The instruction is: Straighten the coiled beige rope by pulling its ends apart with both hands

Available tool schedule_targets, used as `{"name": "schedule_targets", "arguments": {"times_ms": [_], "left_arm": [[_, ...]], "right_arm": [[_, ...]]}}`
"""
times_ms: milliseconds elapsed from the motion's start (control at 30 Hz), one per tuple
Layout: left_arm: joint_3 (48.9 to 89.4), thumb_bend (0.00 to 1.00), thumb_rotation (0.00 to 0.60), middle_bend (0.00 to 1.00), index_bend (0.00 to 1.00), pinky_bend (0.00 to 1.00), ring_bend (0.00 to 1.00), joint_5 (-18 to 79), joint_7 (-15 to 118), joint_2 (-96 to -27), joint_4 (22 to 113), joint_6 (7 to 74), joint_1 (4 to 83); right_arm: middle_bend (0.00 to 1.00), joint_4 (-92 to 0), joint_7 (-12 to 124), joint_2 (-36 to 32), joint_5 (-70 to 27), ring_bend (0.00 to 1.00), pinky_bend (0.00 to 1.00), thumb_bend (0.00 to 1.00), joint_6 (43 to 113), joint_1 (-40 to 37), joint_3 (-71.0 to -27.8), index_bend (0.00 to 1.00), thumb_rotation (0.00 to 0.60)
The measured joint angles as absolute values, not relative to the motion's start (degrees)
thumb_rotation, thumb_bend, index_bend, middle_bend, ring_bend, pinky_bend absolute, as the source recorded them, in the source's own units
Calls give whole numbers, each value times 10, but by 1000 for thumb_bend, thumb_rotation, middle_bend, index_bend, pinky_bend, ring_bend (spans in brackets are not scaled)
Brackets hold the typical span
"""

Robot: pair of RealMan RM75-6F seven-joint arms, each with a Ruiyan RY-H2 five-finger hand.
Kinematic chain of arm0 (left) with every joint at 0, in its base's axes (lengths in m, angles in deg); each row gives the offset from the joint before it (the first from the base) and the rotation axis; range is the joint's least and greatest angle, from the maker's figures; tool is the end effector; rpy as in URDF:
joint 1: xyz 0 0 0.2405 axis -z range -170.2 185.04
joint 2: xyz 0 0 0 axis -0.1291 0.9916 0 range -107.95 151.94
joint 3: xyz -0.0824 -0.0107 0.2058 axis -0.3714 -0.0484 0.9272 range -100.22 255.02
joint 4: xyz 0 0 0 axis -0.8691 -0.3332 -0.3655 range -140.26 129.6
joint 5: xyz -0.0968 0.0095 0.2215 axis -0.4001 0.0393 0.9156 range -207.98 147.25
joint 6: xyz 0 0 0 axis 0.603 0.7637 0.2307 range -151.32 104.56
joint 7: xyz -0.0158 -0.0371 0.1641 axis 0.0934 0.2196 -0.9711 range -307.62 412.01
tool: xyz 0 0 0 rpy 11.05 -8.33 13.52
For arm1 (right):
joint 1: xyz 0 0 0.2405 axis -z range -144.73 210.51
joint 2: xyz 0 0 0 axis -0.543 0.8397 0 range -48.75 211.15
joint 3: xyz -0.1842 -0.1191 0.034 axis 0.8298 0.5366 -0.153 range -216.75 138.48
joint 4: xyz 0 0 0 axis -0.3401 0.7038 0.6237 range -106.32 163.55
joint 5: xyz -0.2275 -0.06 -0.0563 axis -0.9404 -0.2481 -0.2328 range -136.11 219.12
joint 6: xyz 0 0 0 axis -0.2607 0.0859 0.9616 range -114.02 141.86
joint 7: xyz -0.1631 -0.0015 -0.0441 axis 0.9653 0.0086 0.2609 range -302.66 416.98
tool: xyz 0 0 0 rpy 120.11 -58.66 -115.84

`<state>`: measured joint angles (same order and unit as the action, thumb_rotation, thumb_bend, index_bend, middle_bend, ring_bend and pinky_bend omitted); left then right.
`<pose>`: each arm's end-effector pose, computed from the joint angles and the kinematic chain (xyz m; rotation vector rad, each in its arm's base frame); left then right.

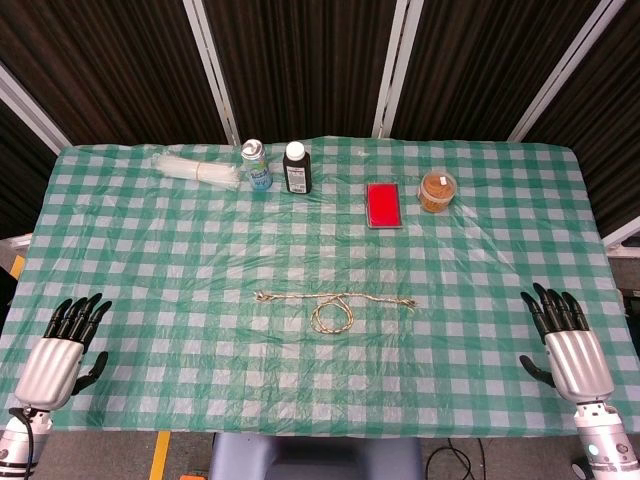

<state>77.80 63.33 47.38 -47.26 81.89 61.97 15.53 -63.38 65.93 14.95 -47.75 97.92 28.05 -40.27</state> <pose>-0.2736 0.2070 0.0793 -1.5859 -0.7752 -0.9221 -0.2843 -0.1978 0.0928 1.5029 -0.8168 0.8154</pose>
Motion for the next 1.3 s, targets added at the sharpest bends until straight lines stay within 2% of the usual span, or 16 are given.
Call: {"name": "schedule_targets", "arguments": {"times_ms": [233,433,800,967,1300], "left_arm": [[785,451,600,0,0,4,0,654,514,-486,806,602,173],[777,452,600,0,19,4,0,658,559,-517,798,537,227],[710,453,600,0,238,4,0,598,495,-667,755,423,333],[690,453,600,0,299,5,0,563,472,-739,713,381,376],[658,453,600,28,384,7,0,522,439,-845,589,352,434]], "right_arm": [[0,-636,645,155,-488,0,0,288,994,285,-401,0,600],[0,-632,646,153,-501,0,0,288,998,287,-397,0,600],[0,-628,671,141,-494,0,0,288,978,280,-395,0,600],[0,-626,672,140,-490,0,0,288,974,279,-396,0,600],[0,-627,654,152,-487,0,0,288,975,282,-395,0,600]]}}
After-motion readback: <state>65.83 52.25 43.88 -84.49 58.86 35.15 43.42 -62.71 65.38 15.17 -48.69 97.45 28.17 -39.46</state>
